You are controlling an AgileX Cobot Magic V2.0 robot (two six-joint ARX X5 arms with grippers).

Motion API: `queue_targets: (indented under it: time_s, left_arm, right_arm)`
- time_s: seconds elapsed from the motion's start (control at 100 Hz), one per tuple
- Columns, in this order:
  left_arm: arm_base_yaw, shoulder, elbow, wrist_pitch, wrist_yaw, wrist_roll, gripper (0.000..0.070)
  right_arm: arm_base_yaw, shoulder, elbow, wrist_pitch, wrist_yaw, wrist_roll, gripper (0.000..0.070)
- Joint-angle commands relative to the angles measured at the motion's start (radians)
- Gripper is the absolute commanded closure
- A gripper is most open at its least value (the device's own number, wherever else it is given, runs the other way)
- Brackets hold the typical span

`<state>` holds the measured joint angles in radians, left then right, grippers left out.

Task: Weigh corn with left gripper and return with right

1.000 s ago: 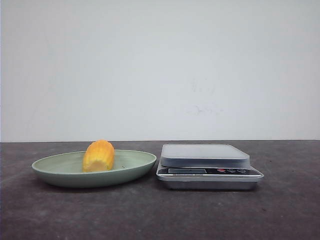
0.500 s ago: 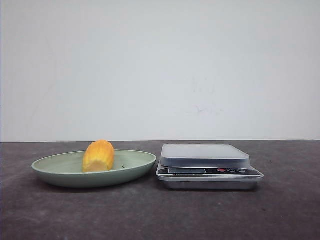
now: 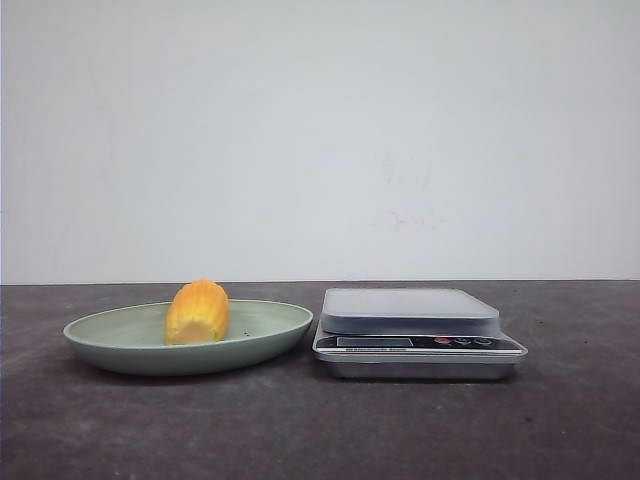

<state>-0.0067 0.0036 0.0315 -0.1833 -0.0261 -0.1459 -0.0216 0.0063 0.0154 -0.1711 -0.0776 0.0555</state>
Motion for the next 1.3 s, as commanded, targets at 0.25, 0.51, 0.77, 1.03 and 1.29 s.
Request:
queue_targets:
  time_s: [0.25, 0.51, 0.77, 1.03, 1.29]
  left_arm:
    - [0.001, 0.000, -0.017, 0.003, 0.001, 0.006, 0.0684]
    - [0.001, 0.000, -0.017, 0.003, 0.001, 0.006, 0.0684]
    - [0.001, 0.000, -0.017, 0.003, 0.001, 0.006, 0.0684]
    - [0.001, 0.000, -0.017, 0.003, 0.001, 0.006, 0.0684]
    - [0.001, 0.000, -0.017, 0.003, 0.001, 0.006, 0.0684]
  right_arm:
    - [-0.002, -0.002, -0.003, 0.014, 0.000, -0.011, 0.0692]
    - [-0.002, -0.002, -0.003, 0.014, 0.000, -0.011, 0.0692]
    - [-0.002, -0.002, -0.003, 0.014, 0.000, -0.011, 0.0692]
    - [-0.002, -0.002, -0.003, 0.014, 0.000, -0.011, 0.0692]
    - [-0.002, -0.002, -0.003, 0.014, 0.000, -0.011, 0.0692]
